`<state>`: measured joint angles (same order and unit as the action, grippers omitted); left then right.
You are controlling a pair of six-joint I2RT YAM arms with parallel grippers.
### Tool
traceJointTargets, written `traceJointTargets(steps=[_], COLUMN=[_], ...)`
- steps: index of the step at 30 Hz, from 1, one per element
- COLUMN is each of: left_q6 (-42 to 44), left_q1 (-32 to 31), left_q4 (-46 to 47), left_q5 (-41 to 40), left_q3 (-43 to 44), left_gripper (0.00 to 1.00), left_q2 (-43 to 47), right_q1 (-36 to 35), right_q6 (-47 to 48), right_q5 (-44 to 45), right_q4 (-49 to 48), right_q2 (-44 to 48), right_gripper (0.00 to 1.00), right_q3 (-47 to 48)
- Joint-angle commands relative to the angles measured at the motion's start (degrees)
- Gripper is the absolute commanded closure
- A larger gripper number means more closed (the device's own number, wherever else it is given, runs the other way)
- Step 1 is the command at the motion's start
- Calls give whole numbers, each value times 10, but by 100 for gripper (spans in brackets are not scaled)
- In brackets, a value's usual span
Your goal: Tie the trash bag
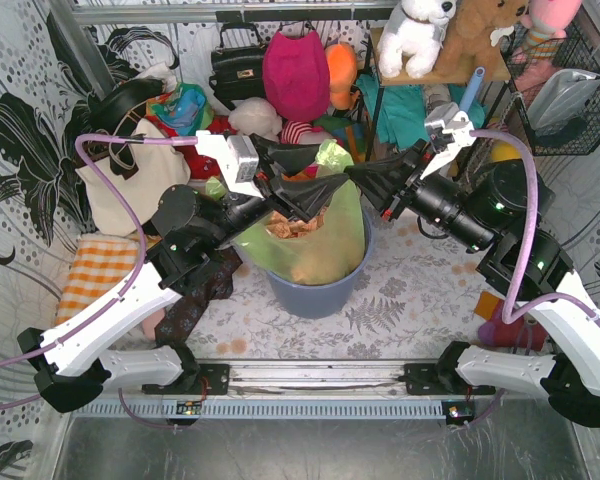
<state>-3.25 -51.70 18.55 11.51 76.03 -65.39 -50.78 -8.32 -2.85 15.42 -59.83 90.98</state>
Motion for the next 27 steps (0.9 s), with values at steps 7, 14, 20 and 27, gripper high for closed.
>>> traceJointTargets(steps=[7, 14, 20, 27], left_q6=[-15, -26, -24, -15], left_q1=[-1, -1, -1, -1], left_q4=[49, 62, 48, 37], left_q5=[-1, 8, 12, 17], left_q3=[-3, 5, 9, 18], left_gripper=[31, 33, 41, 74], left_q2=[4, -4, -9, -11], right_q1=[0, 0, 0, 0], right_q6=[-15, -11, -12, -11], right_q5=[-52, -66, -66, -66], right_q4=[-49, -38, -42, -42], right_q2=[-10, -21, -21, -20], right_gripper=[100, 100, 100, 100], right_q3=[23, 22, 22, 24])
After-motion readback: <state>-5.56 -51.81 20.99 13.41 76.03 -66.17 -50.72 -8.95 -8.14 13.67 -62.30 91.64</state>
